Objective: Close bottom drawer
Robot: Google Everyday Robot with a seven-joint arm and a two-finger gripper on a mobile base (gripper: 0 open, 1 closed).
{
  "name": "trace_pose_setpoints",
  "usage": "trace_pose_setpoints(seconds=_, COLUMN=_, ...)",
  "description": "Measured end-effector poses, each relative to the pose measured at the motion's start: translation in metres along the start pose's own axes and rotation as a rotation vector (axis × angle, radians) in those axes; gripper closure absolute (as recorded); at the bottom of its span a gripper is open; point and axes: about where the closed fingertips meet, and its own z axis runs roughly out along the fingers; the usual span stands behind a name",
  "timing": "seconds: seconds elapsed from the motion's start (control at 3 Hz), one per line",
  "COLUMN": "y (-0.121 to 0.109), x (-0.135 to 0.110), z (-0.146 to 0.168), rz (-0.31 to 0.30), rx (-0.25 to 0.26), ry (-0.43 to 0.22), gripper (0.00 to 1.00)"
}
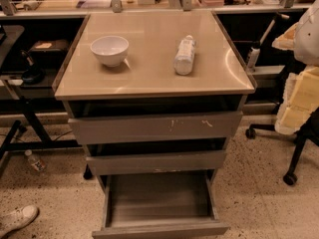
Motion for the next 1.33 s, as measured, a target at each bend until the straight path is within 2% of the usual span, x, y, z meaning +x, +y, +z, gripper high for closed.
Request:
trace_pose_setpoints(seconds=0.33, y=0.0000, x=0.0000, z=0.0000, rz=0.000, rx=0.000, ry=0.000, gripper=0.00)
trace_pose_setpoints(seconds=0.67, y=0.0000, x=0.0000, z=0.0000, rz=0.000, rx=0.000, ry=0.000, gripper=0.18)
trace_pose_setpoints(seconds=1.33, y=0.0000, x=0.0000, z=0.0000, rz=0.000, rx=0.000, ry=0.000, gripper=0.65)
